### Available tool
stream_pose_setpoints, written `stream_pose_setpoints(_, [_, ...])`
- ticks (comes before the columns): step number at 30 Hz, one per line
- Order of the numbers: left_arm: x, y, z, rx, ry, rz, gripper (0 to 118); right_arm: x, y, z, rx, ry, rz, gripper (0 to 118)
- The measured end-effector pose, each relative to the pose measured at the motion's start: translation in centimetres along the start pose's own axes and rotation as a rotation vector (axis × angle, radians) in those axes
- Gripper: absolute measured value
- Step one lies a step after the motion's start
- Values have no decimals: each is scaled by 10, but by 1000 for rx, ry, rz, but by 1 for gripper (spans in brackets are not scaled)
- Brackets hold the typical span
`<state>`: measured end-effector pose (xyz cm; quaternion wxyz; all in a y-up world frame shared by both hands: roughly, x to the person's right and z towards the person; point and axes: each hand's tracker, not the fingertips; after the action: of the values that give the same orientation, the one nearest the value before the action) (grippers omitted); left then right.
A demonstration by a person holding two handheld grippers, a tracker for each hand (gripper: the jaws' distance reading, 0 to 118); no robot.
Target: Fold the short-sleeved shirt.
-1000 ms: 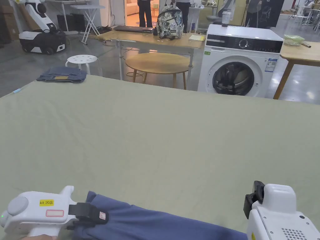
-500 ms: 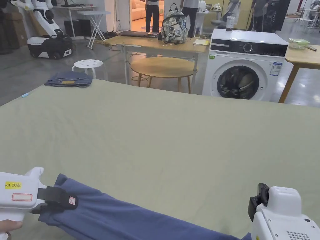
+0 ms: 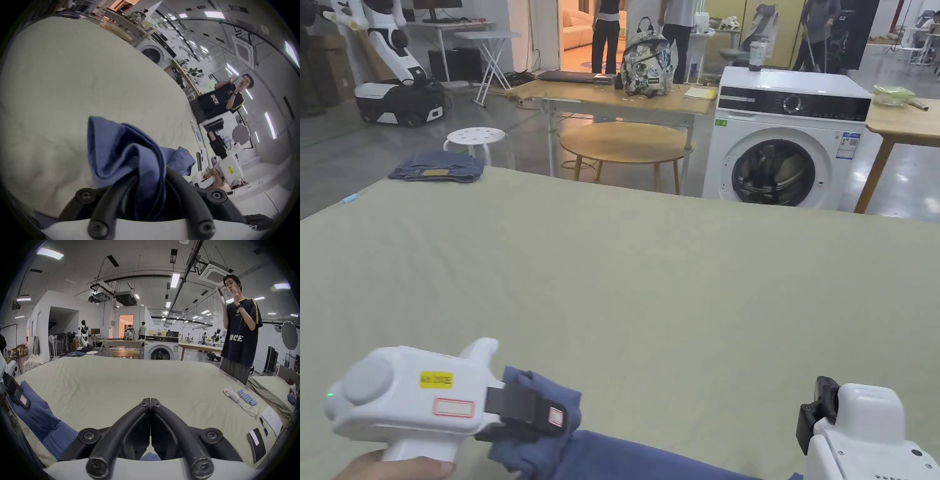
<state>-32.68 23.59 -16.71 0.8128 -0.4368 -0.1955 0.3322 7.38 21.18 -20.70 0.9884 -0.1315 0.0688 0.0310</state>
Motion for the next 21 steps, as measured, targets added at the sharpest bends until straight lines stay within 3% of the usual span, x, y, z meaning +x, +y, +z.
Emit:
stream_pose_setpoints(11, [28, -18, -153, -222, 209, -50, 2, 19, -12, 2, -41, -36, -13, 0])
stream_pose_setpoints(16, [34, -30, -187, -245, 289, -76, 3, 26, -15, 2, -56, -53, -17, 0])
stream_pose_setpoints(18, [45, -35, -186, -247, 327, -106, 10, 27, -16, 2, -61, -56, -18, 0])
stream_pose_setpoints(21, [50, -34, -180, -249, 307, -120, 37, 28, -17, 2, -66, -57, -17, 0])
